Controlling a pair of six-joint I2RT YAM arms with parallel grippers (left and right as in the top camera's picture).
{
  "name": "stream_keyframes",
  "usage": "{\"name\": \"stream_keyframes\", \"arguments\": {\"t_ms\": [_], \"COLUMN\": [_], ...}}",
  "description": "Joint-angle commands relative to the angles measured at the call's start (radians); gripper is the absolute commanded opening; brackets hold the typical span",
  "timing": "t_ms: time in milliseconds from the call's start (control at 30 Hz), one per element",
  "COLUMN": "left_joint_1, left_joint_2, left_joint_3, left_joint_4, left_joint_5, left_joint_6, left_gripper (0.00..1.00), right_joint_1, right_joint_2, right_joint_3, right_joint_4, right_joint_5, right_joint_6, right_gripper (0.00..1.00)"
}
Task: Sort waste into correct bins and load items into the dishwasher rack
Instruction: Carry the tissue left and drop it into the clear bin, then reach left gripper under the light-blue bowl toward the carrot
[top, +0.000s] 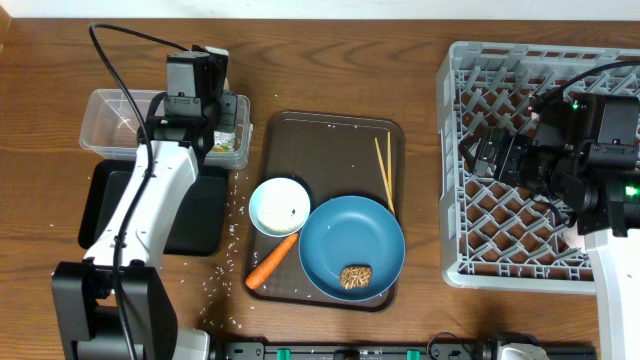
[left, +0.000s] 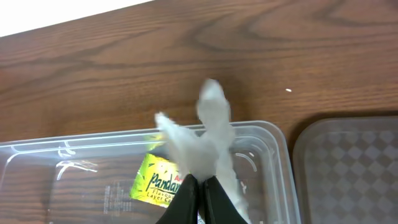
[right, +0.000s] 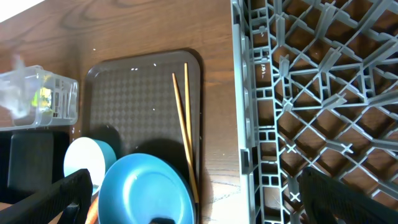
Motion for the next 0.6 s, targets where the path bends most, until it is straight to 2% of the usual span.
{"name": "stream_keyframes", "arguments": {"t_ms": [0, 67, 100, 133, 233, 333, 433, 567], "left_joint_1": [0.007, 0.007, 0.007, 0.007, 0.005, 0.004, 0.004, -0.010], "left_joint_2": [-0.013, 0.000, 0.006, 0.008, -0.003, -0.050, -0.134, -0.279], "left_joint_3": [0.011, 0.003, 0.003, 0.003, 0.004, 0.013, 0.019, 0.019], "left_joint_4": [-0.014, -0.016, -0.021, -0.025, -0.052, -0.107, -0.188, -0.321], "left_joint_5": [0.014, 0.007, 0.004, 0.005, 0.005, 0.005, 0.043, 0.187], "left_joint_6": [-0.013, -0.014, -0.014, -0.014, -0.015, -0.035, -0.095, -0.124], "left_gripper": [0.06, 0.07, 0.15, 0.28, 0.32, 0.44, 0.44, 0.45], "right_joint_1": [0.013, 0.013, 0.013, 0.013, 0.013, 0.013, 0.013, 0.013], "right_joint_2": [0.002, 0.002, 0.002, 0.002, 0.002, 0.002, 0.002, 0.002], "right_joint_3": [0.003, 0.003, 0.003, 0.003, 0.003, 0.003, 0.003, 0.003], "right_joint_4": [-0.001, -0.001, -0.001, -0.001, -0.004, -0.005, -0.003, 0.002], "right_joint_5": [0.004, 0.004, 0.004, 0.004, 0.004, 0.004, 0.004, 0.003], "right_joint_6": [0.009, 0.009, 0.009, 0.008, 0.008, 0.008, 0.004, -0.013], "right_gripper": [0.99, 0.99, 0.99, 0.99, 0.99, 0.99, 0.99, 0.99]}}
